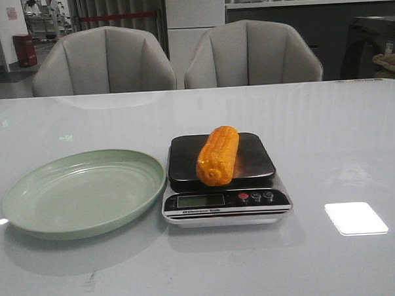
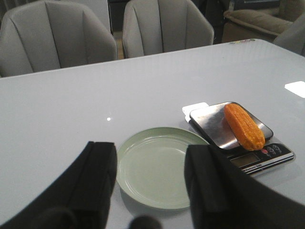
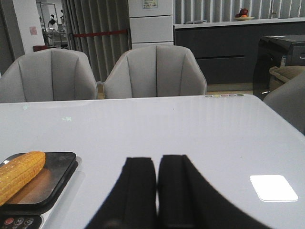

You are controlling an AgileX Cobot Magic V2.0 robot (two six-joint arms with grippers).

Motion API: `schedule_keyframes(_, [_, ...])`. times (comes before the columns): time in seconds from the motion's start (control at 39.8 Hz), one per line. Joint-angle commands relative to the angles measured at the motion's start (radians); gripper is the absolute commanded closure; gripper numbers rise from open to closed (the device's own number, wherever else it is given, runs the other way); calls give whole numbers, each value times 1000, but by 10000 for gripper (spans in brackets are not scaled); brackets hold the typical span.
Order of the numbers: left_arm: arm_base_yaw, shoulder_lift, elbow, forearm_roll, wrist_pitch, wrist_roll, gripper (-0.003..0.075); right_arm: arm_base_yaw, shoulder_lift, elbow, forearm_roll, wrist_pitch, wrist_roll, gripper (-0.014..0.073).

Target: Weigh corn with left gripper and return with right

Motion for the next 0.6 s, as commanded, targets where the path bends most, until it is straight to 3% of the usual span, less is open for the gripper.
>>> schedule_keyframes(0.0, [4,-81,23,6,-71,-2,402,-1,-19,11,-3,-81,-7,410])
schedule_keyframes(0.15, [4,-183,59,4,-91,-2,619,-1,-19,11,-3,-81,-7,410])
schedule_keyframes(0.28, [4,-163,61,2,-98,-2,598,-1,-19,10,-3,-109,-7,410])
schedule_keyframes(0.5, [4,-163,61,-1,-101,-2,598,-1,-19,8,-3,-390,-7,410])
schedule_keyframes(0.58, [4,-163,61,-1,-101,-2,598,-1,-13,-15,-3,-376,-7,410])
